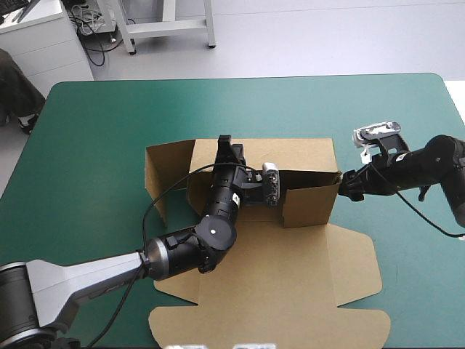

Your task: Fold the box

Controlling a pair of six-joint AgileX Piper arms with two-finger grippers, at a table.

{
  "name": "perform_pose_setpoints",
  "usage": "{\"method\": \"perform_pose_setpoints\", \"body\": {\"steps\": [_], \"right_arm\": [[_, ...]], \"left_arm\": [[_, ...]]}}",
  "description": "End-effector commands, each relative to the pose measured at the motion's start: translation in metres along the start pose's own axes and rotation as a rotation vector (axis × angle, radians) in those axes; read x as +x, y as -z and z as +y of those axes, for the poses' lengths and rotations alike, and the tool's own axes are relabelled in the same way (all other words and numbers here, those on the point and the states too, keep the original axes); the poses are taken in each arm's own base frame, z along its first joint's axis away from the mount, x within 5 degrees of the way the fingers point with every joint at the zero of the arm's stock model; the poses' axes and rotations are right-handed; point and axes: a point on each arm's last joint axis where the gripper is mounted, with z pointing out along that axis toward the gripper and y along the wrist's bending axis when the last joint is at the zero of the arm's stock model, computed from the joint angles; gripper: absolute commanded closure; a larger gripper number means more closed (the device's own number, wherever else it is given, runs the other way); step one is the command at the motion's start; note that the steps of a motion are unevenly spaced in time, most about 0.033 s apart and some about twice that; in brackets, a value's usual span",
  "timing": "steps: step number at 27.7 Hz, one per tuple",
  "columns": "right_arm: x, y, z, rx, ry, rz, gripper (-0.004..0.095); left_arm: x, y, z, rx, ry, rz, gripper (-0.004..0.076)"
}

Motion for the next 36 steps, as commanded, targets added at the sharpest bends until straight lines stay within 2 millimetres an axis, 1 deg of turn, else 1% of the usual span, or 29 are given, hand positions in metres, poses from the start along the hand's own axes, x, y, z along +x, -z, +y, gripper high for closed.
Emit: {"method": "perform_pose_setpoints", "body": {"steps": [1, 12, 17, 21, 26, 31, 36], "right_arm": [[-0.002, 0.014, 0.005, -0.016, 0.01, -0.048, 0.0161], [0.003, 0.014, 0.014, -0.102, 0.04, 0.012, 0.0161], [0.001, 0.014, 0.018, -0.142, 0.052, -0.012, 0.0161], [-0.005, 0.014, 0.025, -0.199, 0.091, -0.071, 0.0161], [-0.012, 0.009, 0.035, -0.17, 0.147, -0.11, 0.0161], [-0.022, 0.007, 0.044, -0.136, 0.167, -0.193, 0.0164], [-0.025, 0.006, 0.043, -0.1, 0.196, -0.219, 0.0234]], "left_arm": [[0.001, 0.011, 0.027, -0.092, 0.021, -0.013, 0.0749], [0.001, 0.011, 0.027, -0.09, 0.011, -0.016, 0.0749], [0.001, 0.011, 0.027, -0.09, 0.011, -0.016, 0.0749], [0.001, 0.011, 0.027, -0.091, 0.011, -0.014, 0.0749], [0.002, 0.011, 0.027, -0.086, 0.016, -0.012, 0.0749], [0.002, 0.011, 0.025, -0.066, 0.035, -0.005, 0.0749], [0.002, 0.01, 0.023, -0.042, 0.024, -0.005, 0.0749]]}}
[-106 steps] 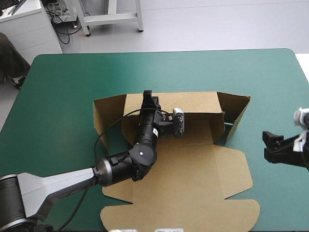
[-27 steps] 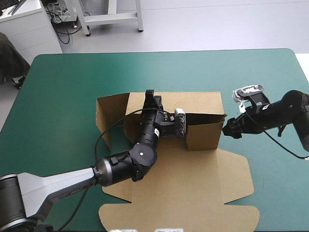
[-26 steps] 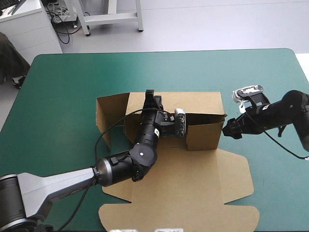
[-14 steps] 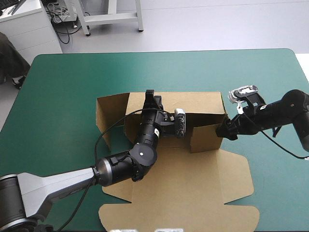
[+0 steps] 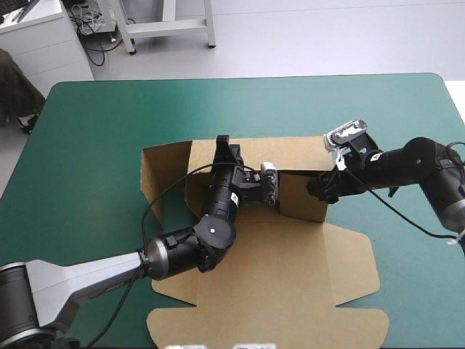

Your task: Fold the box

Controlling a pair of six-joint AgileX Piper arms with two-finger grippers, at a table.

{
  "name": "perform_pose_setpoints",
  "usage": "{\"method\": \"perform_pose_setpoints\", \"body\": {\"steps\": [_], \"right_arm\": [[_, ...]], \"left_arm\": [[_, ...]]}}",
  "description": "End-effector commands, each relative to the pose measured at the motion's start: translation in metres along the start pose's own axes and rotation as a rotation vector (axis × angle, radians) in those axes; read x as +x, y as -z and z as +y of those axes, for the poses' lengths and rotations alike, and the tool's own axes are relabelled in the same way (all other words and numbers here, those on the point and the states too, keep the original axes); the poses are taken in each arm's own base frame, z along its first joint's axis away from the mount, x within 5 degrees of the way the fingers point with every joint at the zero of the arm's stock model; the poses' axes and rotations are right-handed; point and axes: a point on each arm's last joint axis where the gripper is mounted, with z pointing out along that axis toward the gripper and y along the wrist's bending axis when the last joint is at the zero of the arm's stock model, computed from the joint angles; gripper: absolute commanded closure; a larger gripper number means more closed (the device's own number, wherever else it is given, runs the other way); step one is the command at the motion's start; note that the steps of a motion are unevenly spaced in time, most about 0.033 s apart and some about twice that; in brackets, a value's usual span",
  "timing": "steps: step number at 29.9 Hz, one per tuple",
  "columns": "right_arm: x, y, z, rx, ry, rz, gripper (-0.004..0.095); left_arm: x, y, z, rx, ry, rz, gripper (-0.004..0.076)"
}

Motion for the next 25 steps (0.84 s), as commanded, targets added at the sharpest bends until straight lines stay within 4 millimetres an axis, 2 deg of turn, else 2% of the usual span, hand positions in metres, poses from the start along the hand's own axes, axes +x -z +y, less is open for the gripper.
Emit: {"method": "perform_pose_setpoints", "body": {"steps": [1, 9, 14, 17, 19, 21, 22, 25], "right_arm": [[-0.012, 0.014, 0.001, 0.053, 0.021, -0.11, 0.0254], [-0.011, 0.013, 0.002, 0.045, 0.03, -0.09, 0.0525], [-0.009, 0.013, 0.004, 0.022, 0.032, -0.067, 0.0795], [-0.009, 0.013, 0.005, 0.015, 0.037, -0.067, 0.0922], [-0.01, 0.013, 0.003, 0.032, 0.03, -0.08, 0.0929], [-0.011, 0.013, 0.0, 0.061, -0.008, -0.096, 0.0929], [-0.012, 0.014, -0.001, 0.08, -0.027, -0.105, 0.0929], [-0.014, 0.015, -0.01, 0.174, -0.068, -0.129, 0.0929]], "left_arm": [[0.0, 0.011, 0.023, -0.051, 0.037, -0.032, 0.0749], [-0.002, 0.011, 0.022, -0.04, 0.036, -0.05, 0.0749], [-0.002, 0.011, 0.022, -0.045, 0.03, -0.052, 0.0749], [-0.003, 0.011, 0.022, -0.048, 0.031, -0.059, 0.0749], [-0.004, 0.011, 0.024, -0.047, 0.049, -0.062, 0.0745], [-0.005, 0.012, 0.027, -0.053, 0.079, -0.065, 0.0708], [-0.006, 0.012, 0.029, -0.056, 0.091, -0.067, 0.0676], [-0.01, 0.017, 0.037, -0.073, 0.119, -0.086, 0.0517]]}}
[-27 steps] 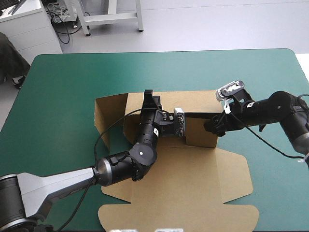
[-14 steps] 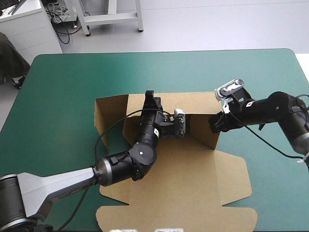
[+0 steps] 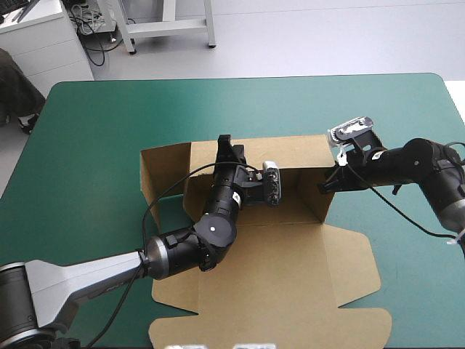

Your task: Fold the box

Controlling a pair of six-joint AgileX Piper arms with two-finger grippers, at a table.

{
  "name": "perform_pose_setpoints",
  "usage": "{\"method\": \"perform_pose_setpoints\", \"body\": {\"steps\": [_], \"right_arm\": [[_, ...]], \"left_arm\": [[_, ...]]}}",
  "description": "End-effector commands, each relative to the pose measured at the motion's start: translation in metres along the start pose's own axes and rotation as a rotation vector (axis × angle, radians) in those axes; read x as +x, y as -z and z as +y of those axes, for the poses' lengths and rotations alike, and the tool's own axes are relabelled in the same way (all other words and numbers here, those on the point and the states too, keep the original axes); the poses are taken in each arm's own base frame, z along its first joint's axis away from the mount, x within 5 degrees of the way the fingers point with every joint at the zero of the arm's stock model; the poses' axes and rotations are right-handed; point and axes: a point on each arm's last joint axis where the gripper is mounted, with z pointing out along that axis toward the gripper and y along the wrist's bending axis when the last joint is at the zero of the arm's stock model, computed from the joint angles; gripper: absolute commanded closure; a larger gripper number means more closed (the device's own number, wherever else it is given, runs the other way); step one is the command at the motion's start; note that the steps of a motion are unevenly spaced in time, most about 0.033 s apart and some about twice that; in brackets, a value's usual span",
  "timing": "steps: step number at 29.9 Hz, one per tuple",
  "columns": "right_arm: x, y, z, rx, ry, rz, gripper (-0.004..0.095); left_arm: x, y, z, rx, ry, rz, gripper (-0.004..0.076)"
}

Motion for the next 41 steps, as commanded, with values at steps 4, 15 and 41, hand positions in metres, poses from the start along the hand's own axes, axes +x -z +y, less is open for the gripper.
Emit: {"method": "perform_pose_setpoints", "body": {"steps": [4, 15, 41], "right_arm": [[-0.015, 0.017, -0.015, 0.208, -0.051, -0.148, 0.093], [-0.019, 0.025, -0.037, 0.382, -0.1, -0.194, 0.093], [-0.015, 0.027, -0.042, 0.387, -0.122, -0.16, 0.0931]], "left_arm": [[-0.016, 0.028, 0.042, -0.118, 0.099, -0.089, 0.0265], [-0.027, 0.063, 0.048, -0.174, 0.123, -0.085, 0.019], [0.017, 0.104, 0.189, 0.276, 0.66, -0.12, 0.0729]]}}
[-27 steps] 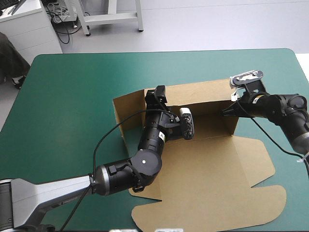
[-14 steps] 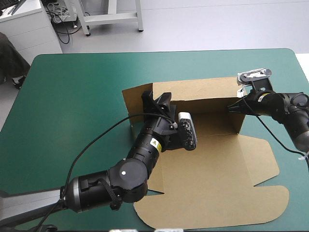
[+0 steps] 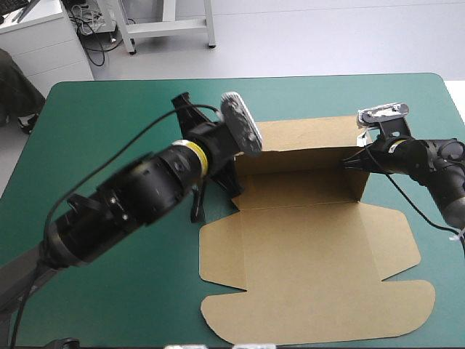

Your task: Fold the box

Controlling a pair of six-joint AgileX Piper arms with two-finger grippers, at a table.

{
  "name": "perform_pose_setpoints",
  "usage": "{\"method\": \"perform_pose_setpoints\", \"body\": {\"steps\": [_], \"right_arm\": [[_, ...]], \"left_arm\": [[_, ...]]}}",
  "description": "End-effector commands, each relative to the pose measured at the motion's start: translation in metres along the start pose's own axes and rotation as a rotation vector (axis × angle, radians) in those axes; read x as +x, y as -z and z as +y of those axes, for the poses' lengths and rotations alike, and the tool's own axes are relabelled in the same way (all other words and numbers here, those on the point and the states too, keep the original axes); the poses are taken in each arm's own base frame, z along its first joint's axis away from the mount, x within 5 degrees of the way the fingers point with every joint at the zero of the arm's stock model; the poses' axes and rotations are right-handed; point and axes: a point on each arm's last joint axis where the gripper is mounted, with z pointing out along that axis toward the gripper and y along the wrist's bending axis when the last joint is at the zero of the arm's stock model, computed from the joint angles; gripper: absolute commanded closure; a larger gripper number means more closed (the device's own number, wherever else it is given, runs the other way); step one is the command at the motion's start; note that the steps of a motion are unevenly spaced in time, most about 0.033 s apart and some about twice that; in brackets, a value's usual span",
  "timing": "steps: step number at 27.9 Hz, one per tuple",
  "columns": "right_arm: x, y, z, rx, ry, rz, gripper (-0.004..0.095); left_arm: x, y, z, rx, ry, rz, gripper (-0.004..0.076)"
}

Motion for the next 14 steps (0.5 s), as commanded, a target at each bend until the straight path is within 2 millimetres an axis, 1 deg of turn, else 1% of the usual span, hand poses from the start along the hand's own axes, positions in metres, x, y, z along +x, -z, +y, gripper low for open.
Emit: {"method": "perform_pose_setpoints", "body": {"steps": [1, 3, 8, 11, 13, 14], "right_arm": [[-0.014, 0.018, -0.006, 0.034, 0.004, -0.107, 0.0931], [-0.014, 0.018, -0.006, 0.034, 0.005, -0.107, 0.0931], [-0.014, 0.018, -0.006, 0.034, 0.006, -0.107, 0.0931], [-0.014, 0.018, -0.006, 0.034, 0.008, -0.104, 0.0931], [-0.013, 0.018, -0.005, 0.032, 0.007, -0.097, 0.0931], [-0.013, 0.018, -0.005, 0.032, 0.007, -0.095, 0.0931]], "left_arm": [[0.004, 0.024, 0.046, -0.018, 0.16, -0.066, 0.0729], [0.015, 0.024, 0.062, -0.009, 0.25, -0.029, 0.0729], [0.046, 0.025, 0.091, -0.018, 0.416, 0.09, 0.073], [0.062, 0.032, 0.111, -0.075, 0.506, 0.106, 0.073], [0.074, 0.041, 0.124, -0.138, 0.583, 0.116, 0.073], [0.077, 0.046, 0.127, -0.157, 0.603, 0.115, 0.073]]}}
